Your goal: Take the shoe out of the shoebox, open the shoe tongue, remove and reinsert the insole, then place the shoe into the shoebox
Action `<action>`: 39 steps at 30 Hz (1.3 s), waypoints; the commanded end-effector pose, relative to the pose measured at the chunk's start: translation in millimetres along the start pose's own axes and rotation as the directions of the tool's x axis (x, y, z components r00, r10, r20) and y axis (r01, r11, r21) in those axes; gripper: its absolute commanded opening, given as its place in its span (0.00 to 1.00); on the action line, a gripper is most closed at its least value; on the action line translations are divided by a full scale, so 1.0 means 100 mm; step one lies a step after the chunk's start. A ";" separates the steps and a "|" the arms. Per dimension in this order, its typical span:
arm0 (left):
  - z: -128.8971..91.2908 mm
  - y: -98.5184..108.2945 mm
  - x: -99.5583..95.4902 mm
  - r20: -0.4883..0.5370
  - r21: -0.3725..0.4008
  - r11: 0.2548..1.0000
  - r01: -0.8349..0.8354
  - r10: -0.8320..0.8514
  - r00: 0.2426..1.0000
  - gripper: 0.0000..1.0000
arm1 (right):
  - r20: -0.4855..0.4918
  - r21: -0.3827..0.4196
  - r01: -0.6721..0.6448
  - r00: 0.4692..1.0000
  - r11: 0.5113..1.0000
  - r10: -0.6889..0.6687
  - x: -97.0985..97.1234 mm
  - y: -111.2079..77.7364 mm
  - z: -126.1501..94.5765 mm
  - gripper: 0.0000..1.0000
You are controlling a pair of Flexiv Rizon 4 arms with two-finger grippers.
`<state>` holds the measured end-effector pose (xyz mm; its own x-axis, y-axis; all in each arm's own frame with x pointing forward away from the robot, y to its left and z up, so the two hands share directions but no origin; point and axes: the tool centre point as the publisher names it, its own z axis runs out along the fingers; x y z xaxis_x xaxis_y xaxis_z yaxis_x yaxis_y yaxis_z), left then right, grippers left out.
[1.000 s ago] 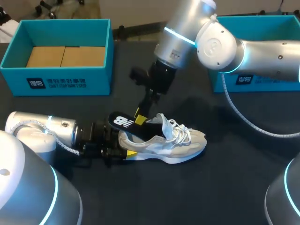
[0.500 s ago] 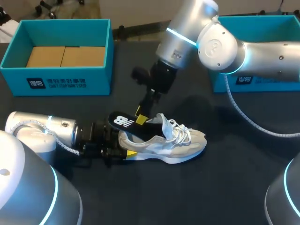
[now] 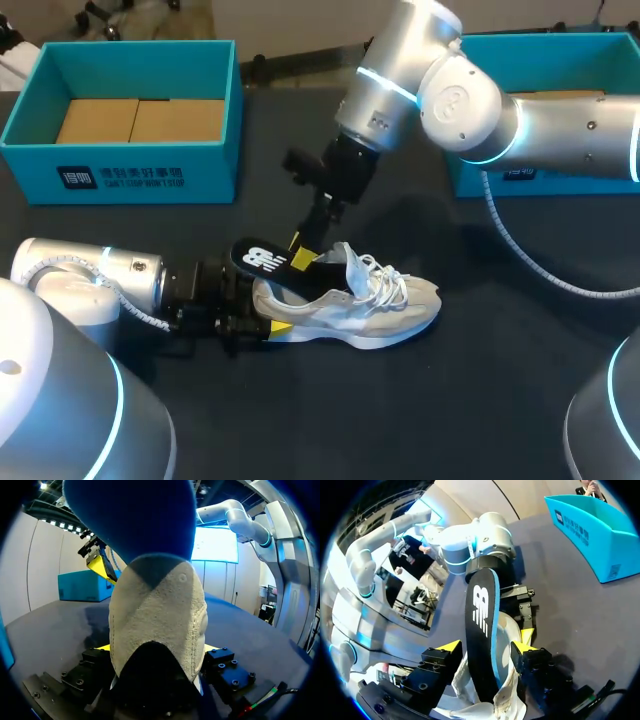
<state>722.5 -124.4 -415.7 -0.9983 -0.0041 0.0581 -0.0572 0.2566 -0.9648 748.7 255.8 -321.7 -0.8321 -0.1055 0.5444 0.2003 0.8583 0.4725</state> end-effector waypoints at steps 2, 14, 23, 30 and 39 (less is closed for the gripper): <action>0.00 0.01 0.00 0.000 0.000 1.000 0.000 0.000 1.000 0.00 | -0.029 0.001 0.012 1.000 1.000 -0.012 -0.05 0.07 0.09 0.57; 0.00 0.01 0.00 0.000 0.000 1.000 0.000 0.000 1.000 0.00 | -0.068 -0.009 0.017 0.998 1.000 -0.018 0.05 0.11 0.24 0.49; 0.00 0.01 0.00 0.000 0.000 1.000 0.000 0.000 1.000 0.00 | -0.084 -0.024 0.011 0.996 1.000 -0.013 0.10 0.08 0.32 0.47; 0.00 0.01 0.00 0.000 0.000 1.000 0.000 0.000 1.000 0.00 | -0.083 -0.021 0.017 0.996 1.000 -0.019 0.10 0.11 0.29 0.29; 0.00 0.01 0.00 0.000 0.000 1.000 0.000 0.000 1.000 0.00 | -0.089 -0.009 0.033 0.995 0.999 -0.033 0.10 0.10 0.21 0.33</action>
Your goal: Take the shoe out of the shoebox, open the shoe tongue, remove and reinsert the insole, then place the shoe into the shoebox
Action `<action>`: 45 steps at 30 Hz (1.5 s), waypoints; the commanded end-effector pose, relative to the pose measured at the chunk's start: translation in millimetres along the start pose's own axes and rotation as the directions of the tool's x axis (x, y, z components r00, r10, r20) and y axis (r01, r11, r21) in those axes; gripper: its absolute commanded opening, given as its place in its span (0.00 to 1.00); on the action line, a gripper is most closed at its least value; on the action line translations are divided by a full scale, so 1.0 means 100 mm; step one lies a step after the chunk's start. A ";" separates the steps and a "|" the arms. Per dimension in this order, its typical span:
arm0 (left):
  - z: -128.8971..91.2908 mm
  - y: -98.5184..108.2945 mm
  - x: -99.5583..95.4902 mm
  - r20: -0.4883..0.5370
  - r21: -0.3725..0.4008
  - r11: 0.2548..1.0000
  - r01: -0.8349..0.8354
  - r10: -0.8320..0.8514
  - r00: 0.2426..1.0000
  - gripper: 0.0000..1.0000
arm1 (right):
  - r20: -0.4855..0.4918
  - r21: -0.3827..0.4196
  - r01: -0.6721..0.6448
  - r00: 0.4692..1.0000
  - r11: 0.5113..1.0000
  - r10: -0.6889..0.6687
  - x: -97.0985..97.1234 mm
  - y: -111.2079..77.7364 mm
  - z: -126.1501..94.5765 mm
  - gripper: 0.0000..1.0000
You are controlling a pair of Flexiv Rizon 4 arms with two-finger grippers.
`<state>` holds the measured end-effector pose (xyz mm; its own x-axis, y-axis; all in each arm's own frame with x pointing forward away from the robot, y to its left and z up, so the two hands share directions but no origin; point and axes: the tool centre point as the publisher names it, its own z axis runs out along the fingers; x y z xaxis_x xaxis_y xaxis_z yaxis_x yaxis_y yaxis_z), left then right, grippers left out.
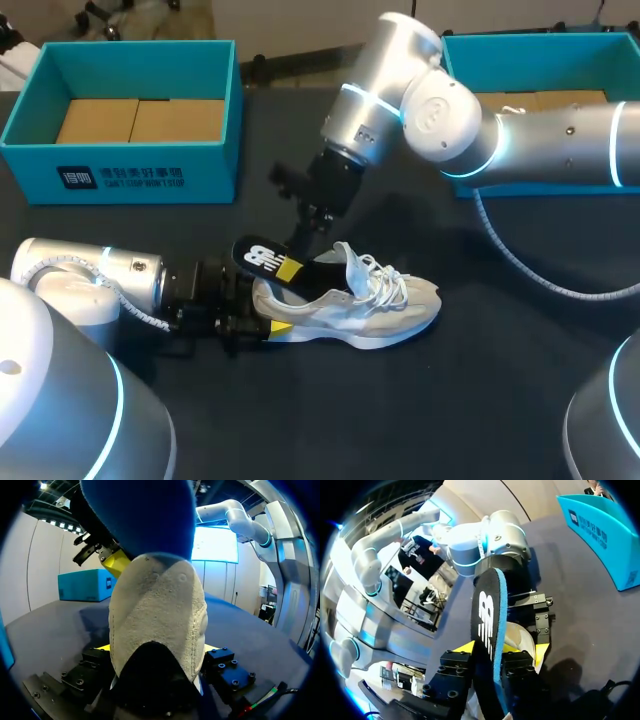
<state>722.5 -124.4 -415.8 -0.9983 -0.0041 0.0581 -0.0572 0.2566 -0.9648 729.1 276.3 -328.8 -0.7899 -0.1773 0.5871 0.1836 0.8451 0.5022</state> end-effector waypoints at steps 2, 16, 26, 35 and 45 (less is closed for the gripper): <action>0.00 0.01 0.00 0.000 0.000 1.000 0.000 0.000 1.000 0.00 | -0.001 0.012 -0.002 1.000 1.000 0.002 0.01 -0.02 -0.06 0.33; 0.00 0.01 0.00 0.000 0.000 1.000 0.000 0.000 1.000 0.00 | -0.008 0.008 0.021 1.000 1.000 -0.021 -0.07 0.04 -0.06 0.08; 0.00 0.01 0.00 0.000 0.000 1.000 0.000 0.000 1.000 0.00 | 0.092 -0.072 0.096 0.992 0.993 -0.089 -0.06 0.17 -0.19 0.00; 0.00 0.01 0.00 0.000 0.000 1.000 0.000 0.000 1.000 0.00 | 0.248 -0.080 0.194 0.954 0.978 -0.169 -0.09 0.45 -0.53 0.00; 0.00 0.01 0.00 0.000 0.000 1.000 0.000 0.000 1.000 0.00 | 0.290 -0.036 0.256 0.928 0.966 -0.235 -0.13 0.66 -0.94 0.00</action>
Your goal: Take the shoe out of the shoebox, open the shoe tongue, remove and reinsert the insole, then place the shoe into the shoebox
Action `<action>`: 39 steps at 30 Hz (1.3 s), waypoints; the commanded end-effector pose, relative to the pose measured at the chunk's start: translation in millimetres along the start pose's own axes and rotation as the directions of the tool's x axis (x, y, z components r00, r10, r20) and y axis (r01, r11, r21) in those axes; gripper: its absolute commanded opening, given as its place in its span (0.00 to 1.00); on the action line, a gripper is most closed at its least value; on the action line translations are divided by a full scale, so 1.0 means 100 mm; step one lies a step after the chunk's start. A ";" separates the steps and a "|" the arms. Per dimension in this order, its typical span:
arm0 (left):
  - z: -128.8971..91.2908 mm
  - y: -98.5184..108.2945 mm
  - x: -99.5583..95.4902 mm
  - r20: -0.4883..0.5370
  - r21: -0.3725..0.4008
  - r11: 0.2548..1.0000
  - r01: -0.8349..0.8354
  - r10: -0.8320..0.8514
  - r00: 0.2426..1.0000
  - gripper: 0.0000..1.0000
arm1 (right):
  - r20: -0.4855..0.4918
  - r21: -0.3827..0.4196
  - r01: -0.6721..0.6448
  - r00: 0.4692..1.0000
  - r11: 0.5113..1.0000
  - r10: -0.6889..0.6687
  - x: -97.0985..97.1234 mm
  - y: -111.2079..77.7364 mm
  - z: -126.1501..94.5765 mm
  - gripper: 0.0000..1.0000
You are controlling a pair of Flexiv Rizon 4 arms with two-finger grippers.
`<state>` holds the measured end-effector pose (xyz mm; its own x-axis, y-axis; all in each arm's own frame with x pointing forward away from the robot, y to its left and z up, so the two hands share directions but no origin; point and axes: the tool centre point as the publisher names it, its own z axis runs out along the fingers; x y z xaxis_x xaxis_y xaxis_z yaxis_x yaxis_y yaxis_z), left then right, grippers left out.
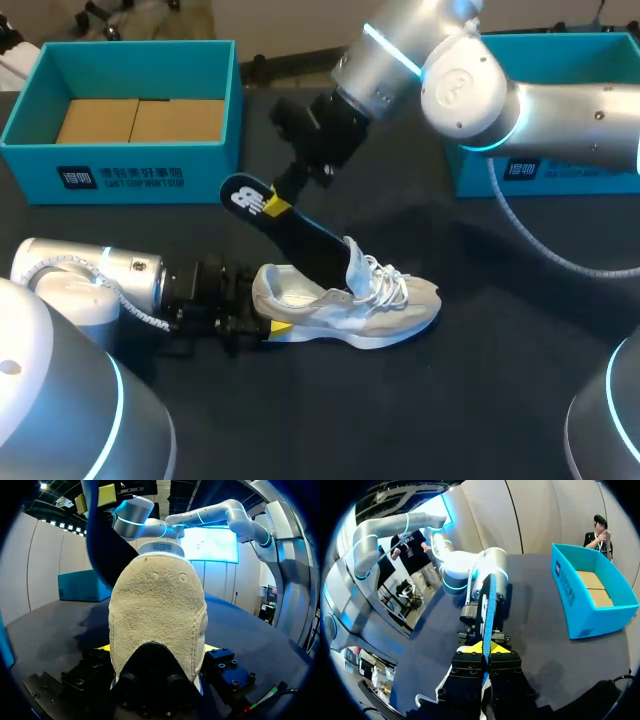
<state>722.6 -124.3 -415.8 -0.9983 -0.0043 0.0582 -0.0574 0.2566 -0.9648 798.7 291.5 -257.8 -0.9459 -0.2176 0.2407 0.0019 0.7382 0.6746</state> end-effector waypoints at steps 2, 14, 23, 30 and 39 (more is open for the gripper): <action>0.00 0.01 0.00 0.000 0.000 1.000 0.000 0.000 1.000 0.00 | 0.027 0.004 0.024 0.999 1.000 -0.024 -0.07 0.10 -0.22 0.00; 0.00 0.01 0.00 0.000 0.000 1.000 0.000 0.000 1.000 0.00 | 0.113 -0.035 0.096 0.989 0.995 -0.091 -0.21 0.25 -0.47 0.00; 0.00 0.01 0.00 0.000 0.000 1.000 0.000 0.000 1.000 0.00 | 0.113 -0.035 0.096 0.989 0.995 -0.091 -0.21 0.25 -0.47 0.00; 0.00 0.01 0.00 0.000 0.000 1.000 0.000 0.000 1.000 0.00 | 0.113 -0.035 0.096 0.989 0.995 -0.091 -0.21 0.25 -0.47 0.00; 0.00 0.01 0.00 0.000 0.000 1.000 0.000 0.000 1.000 0.00 | 0.064 -0.181 0.208 0.978 0.961 -0.199 -0.15 0.34 -0.97 0.00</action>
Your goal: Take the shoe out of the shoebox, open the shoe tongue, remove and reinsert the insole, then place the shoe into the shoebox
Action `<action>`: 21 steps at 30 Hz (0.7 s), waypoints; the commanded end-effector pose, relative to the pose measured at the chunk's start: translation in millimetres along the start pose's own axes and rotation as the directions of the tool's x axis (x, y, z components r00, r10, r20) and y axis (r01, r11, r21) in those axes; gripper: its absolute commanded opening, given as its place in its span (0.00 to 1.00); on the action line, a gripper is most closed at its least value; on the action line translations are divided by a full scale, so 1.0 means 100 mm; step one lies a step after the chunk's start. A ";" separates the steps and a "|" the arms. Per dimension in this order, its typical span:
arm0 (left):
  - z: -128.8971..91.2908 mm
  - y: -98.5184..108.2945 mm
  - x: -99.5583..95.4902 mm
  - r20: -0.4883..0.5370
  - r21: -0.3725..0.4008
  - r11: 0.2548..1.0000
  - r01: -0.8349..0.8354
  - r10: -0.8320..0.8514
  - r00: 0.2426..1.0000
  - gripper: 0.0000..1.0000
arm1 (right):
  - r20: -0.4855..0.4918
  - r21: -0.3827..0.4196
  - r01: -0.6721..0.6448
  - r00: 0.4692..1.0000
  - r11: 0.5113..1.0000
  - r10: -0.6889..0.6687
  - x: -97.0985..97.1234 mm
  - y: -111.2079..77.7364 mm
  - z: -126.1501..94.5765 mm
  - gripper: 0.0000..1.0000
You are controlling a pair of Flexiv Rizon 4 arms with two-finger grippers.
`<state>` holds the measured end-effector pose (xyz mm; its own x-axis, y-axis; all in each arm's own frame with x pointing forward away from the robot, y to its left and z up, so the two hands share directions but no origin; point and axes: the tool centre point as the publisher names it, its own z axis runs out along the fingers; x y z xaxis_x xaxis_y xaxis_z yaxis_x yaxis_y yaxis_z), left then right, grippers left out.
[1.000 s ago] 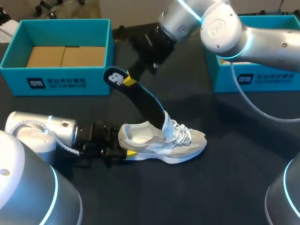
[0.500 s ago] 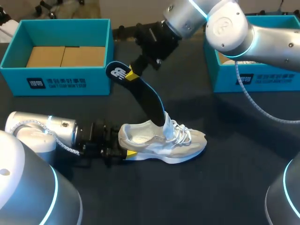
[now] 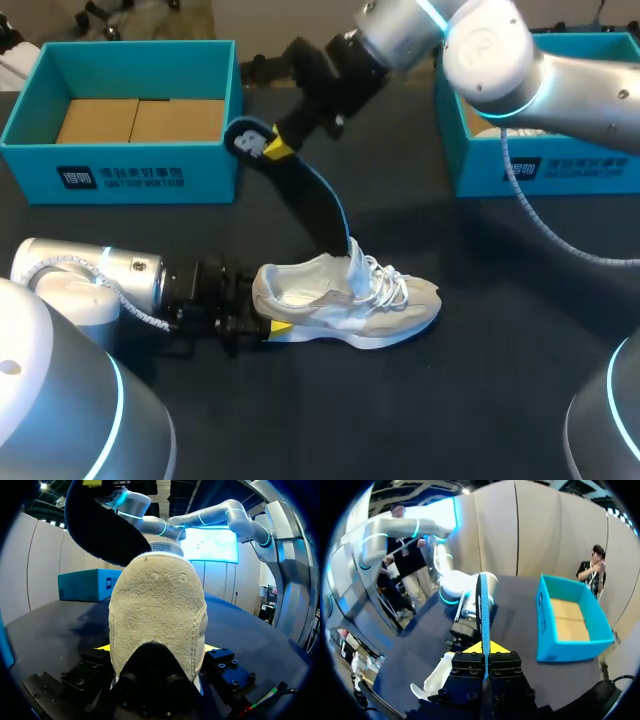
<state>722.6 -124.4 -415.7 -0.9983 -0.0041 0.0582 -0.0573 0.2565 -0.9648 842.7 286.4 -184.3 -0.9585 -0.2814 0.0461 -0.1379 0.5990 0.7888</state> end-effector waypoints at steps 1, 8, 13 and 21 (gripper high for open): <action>0.00 0.01 0.00 0.000 0.000 1.000 0.000 0.000 1.000 0.00 | -0.043 -0.065 0.018 0.999 0.998 -0.021 0.09 -0.03 -0.36 0.00; 0.00 0.01 0.00 0.000 0.000 1.000 0.000 0.000 1.000 0.00 | -0.103 -0.171 -0.027 0.995 0.985 0.009 0.21 0.12 -0.76 0.00; 0.00 0.01 0.00 0.000 0.000 1.000 0.000 0.000 1.000 0.00 | -0.096 -0.286 -0.056 0.995 0.957 0.030 0.33 0.25 -1.02 0.00; 0.00 0.01 0.00 0.000 0.000 1.000 0.000 0.000 1.000 0.00 | -0.142 -0.416 -0.092 0.989 0.905 0.035 0.42 0.48 -1.24 0.00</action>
<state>722.6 -124.2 -415.8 -0.9983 -0.0044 0.0582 -0.0573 0.2568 -0.9648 829.8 212.2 -66.2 -0.9147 -0.3685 0.1658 0.0662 0.2681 0.9611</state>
